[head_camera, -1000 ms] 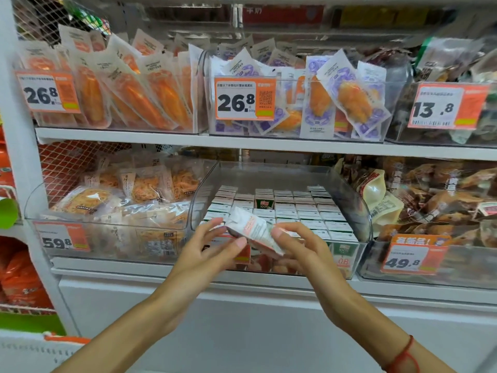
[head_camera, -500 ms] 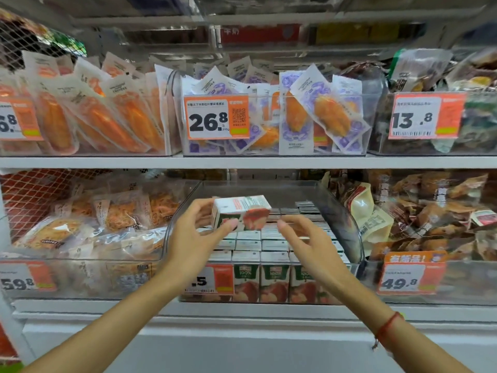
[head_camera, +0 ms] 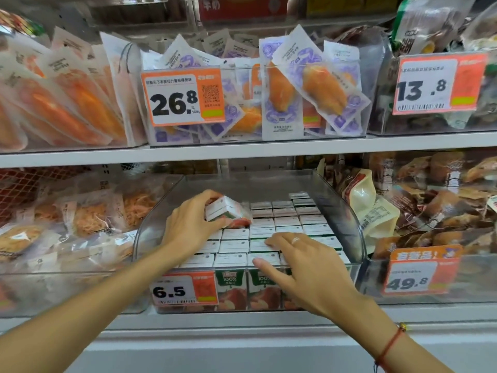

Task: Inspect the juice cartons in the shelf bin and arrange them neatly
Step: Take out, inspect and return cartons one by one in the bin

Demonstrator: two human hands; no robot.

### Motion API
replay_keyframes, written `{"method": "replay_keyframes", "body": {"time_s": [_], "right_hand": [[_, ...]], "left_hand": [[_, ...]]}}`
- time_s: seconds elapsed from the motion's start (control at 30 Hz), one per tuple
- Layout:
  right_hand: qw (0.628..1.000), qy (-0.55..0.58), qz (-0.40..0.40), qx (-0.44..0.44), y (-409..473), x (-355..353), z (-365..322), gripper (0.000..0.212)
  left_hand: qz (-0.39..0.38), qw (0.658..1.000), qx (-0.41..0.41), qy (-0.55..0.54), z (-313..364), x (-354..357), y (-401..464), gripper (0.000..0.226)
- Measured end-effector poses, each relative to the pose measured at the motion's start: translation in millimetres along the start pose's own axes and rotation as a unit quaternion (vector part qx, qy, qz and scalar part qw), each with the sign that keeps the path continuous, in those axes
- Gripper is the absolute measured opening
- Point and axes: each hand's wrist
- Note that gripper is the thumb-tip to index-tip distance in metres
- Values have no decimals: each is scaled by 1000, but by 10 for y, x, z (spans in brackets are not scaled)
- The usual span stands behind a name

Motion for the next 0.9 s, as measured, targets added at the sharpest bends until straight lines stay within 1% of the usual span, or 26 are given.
{"method": "replay_keyframes", "body": {"time_s": [0.13, 0.27, 0.43, 0.57, 0.7, 0.9], "right_hand": [[1000, -3, 2, 3, -1, 13, -1, 77], [1000, -1, 2, 7, -9, 13, -6, 76], [1000, -3, 5, 12, -8, 11, -19, 73], [1000, -1, 9, 18, -5, 16, -27, 75], [1000, -12, 4, 20, 2, 22, -32, 77], [1000, -13, 10, 24, 5, 33, -36, 76]], "left_hand": [[-76, 993, 56, 64, -70, -111, 198, 58], [-170, 980, 85, 61, -20, -82, 460, 56], [-283, 951, 114, 53, 51, 48, 641, 57], [-309, 938, 137, 78, 4, 198, 568, 52], [-318, 940, 123, 11, -85, 269, 495, 43], [-331, 934, 132, 11, -133, 267, 502, 41]]}}
Point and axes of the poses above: each hand's wrist, its own y-axis towards the middle knuckle, its own x-axis out of the palm, z = x × y, and after that the axes turned 11 degrees about z, right-handed
